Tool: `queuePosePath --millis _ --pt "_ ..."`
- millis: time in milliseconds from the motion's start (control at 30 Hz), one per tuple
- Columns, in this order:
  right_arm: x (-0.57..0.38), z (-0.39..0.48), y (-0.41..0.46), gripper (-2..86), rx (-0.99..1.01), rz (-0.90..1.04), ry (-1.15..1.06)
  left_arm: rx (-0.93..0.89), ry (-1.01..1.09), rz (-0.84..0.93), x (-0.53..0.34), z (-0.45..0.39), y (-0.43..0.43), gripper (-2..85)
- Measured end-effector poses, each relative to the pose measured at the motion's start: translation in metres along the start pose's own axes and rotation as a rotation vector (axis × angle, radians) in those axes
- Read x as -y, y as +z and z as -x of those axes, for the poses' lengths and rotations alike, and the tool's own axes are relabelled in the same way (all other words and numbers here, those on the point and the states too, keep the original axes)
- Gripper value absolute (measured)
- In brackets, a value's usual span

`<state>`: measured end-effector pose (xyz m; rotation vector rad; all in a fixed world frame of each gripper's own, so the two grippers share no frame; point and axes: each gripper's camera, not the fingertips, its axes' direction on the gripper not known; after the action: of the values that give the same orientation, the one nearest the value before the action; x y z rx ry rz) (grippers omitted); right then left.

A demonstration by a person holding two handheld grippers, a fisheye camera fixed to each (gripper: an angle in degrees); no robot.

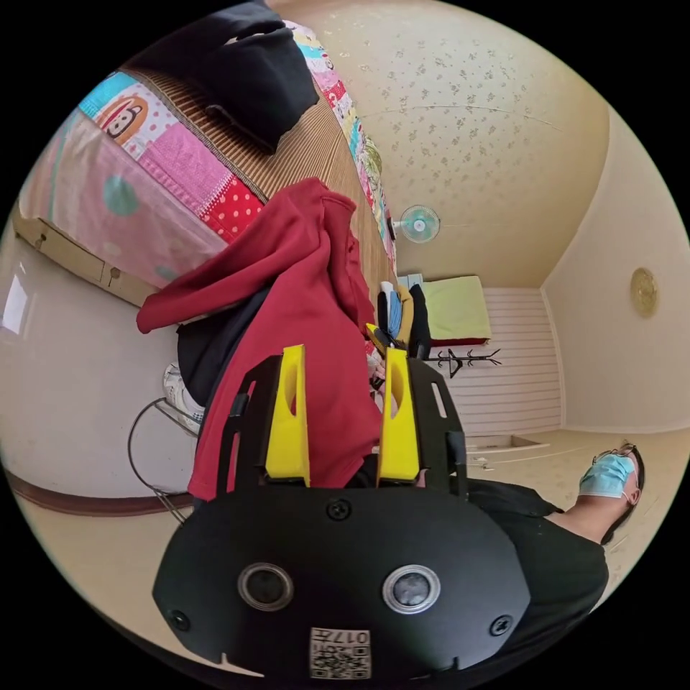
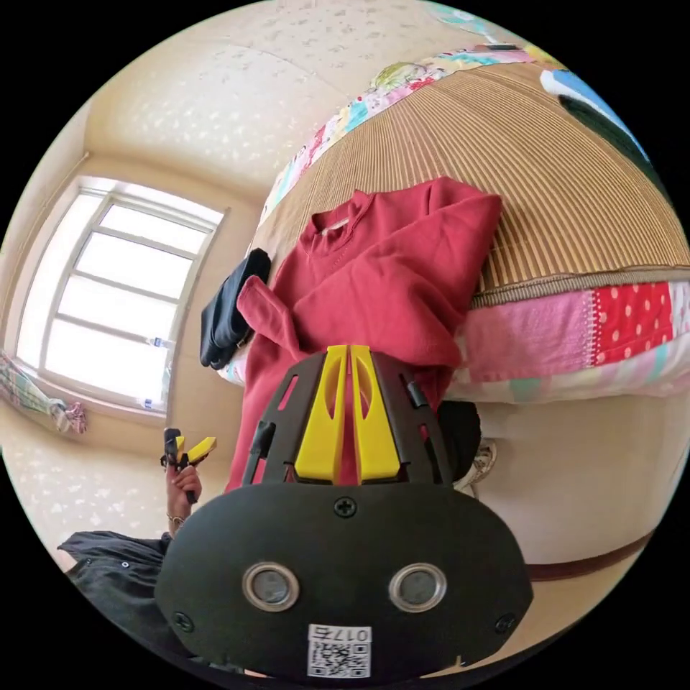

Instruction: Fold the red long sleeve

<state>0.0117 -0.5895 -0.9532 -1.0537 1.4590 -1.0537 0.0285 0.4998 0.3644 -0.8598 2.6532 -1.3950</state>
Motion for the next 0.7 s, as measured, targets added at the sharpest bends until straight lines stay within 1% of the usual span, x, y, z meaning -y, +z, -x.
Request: queuePosePath --millis 33,133,233,333,467,533,633,700 --pt "-0.006 0.003 -0.007 2.0 -0.028 -0.060 -0.004 0.002 -0.002 0.000 -0.001 0.001 0.001 15.7" --pt "-0.007 0.015 -0.012 4.0 -0.137 -0.147 -0.015 0.012 0.017 -0.026 0.003 -0.008 0.006 16.0" --pt "0.005 0.021 -0.002 7.8 -0.199 -0.183 0.008 0.066 0.109 -0.021 0.039 -0.039 0.028 16.2" --pt "0.026 0.021 0.015 9.9 -0.267 -0.202 0.058 0.119 0.198 0.042 0.099 -0.079 0.076 17.0" --pt "0.052 0.018 0.047 11.6 -0.355 -0.120 0.096 0.310 0.250 0.098 0.176 -0.126 0.157 21.0" --pt "0.057 0.018 0.075 10.6 -0.460 -0.065 0.085 0.386 0.232 0.148 0.203 -0.134 0.196 22.2" --pt "0.051 0.013 0.109 8.6 -0.569 -0.036 0.081 0.482 0.182 0.167 0.231 -0.128 0.246 21.0" --pt "0.045 0.016 0.115 6.8 -0.626 -0.053 0.061 0.610 0.138 0.215 0.243 -0.104 0.282 15.7"
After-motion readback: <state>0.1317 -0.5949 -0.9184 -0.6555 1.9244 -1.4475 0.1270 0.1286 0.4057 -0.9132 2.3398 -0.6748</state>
